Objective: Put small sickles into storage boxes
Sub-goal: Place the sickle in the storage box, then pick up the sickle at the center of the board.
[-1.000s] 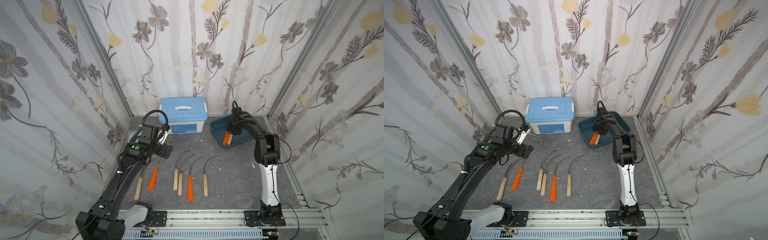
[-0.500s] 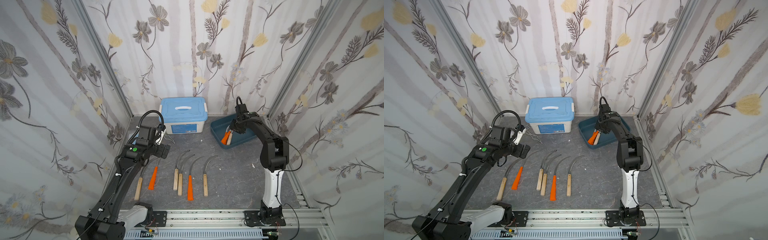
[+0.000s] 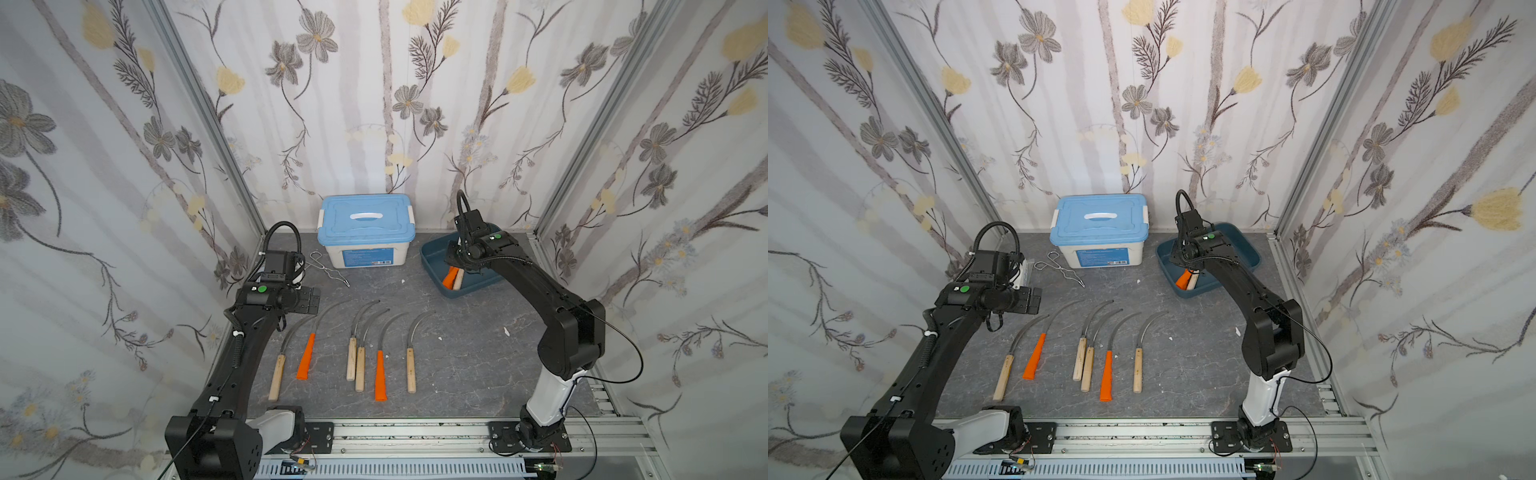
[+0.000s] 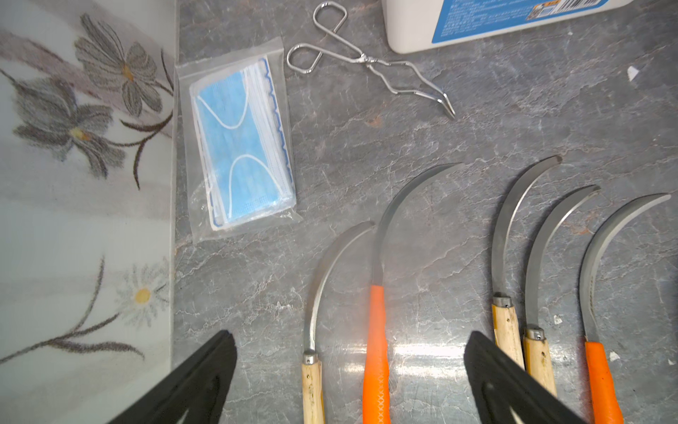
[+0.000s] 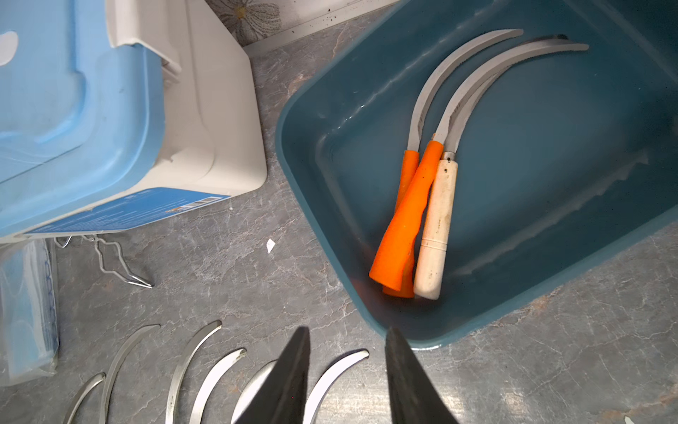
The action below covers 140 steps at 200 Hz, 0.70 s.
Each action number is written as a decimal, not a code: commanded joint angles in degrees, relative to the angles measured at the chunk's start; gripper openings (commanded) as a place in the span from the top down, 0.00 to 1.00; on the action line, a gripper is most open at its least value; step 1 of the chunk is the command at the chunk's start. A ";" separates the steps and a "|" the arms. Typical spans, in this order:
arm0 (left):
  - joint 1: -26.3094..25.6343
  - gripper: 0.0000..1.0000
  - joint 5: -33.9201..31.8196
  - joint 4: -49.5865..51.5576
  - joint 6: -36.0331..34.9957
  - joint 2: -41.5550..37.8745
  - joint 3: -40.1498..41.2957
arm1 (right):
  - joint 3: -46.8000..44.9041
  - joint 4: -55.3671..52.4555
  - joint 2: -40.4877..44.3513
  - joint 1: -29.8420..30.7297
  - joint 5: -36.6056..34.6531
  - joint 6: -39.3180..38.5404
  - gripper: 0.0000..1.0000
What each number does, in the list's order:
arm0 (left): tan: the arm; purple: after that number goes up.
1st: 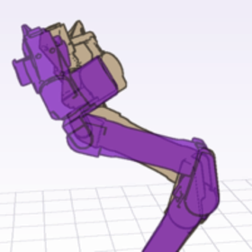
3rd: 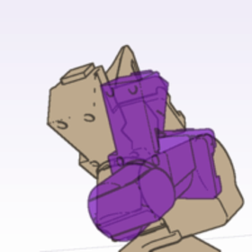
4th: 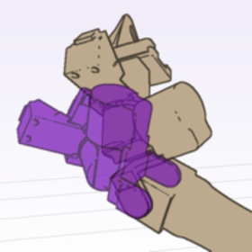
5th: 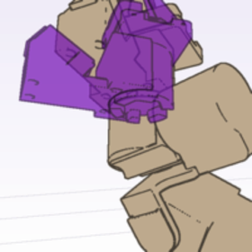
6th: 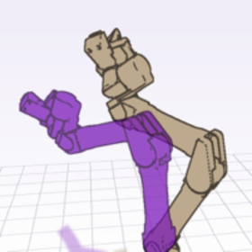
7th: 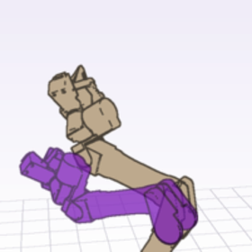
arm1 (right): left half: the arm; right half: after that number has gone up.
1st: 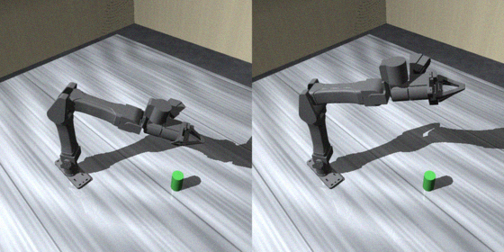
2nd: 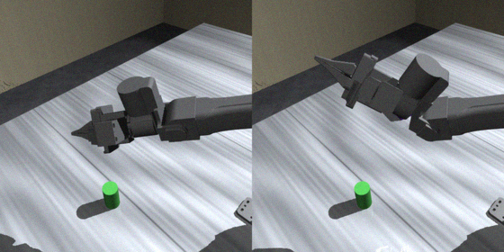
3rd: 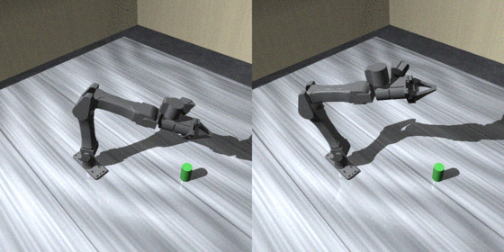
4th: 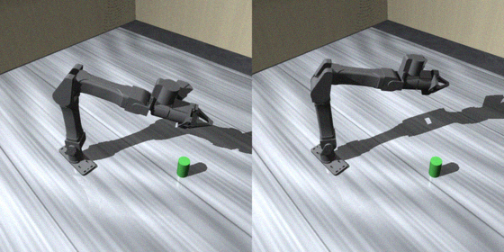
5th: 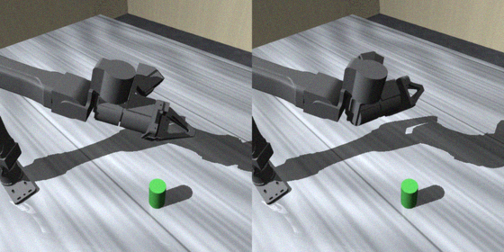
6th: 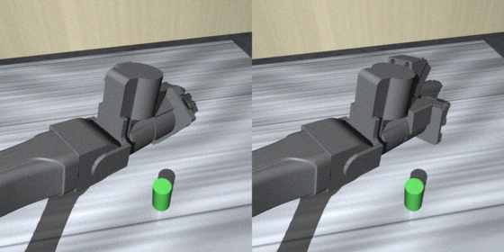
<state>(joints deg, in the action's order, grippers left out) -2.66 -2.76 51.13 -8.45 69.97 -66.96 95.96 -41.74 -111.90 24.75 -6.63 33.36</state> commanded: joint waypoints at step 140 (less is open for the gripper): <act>11.67 0.00 5.65 10.30 -20.20 -10.27 14.04 | -15.85 -1.68 13.98 7.94 -1.42 5.32 0.64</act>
<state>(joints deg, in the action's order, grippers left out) 8.19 0.49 59.44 -23.51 60.86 -55.42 78.94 -41.28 -97.58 32.62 -8.99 38.37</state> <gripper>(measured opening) 0.997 0.362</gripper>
